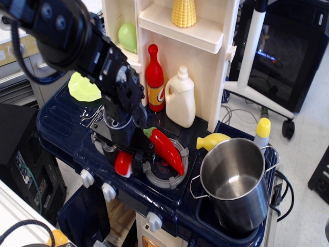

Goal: Put sushi in pot or pan

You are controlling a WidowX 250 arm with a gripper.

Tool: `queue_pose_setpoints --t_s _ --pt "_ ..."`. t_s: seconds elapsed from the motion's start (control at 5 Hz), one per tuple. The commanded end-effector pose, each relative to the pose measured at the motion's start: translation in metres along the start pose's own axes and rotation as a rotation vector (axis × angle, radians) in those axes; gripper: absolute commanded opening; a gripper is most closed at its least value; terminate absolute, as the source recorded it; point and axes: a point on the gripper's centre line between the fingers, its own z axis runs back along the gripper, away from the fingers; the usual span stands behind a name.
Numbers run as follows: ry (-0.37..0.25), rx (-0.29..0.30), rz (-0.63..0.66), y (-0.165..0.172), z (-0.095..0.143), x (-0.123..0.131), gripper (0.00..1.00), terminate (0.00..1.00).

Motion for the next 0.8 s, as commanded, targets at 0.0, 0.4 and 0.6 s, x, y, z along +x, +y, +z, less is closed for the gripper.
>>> queue_pose_setpoints --t_s 0.0,0.4,0.6 --pt "0.047 -0.003 0.188 -0.032 0.054 0.022 0.00 0.00" --pt "0.030 -0.055 0.456 -0.105 0.061 0.037 0.00 0.00" --pt "0.033 -0.107 0.567 -0.131 0.062 0.045 0.00 0.00"
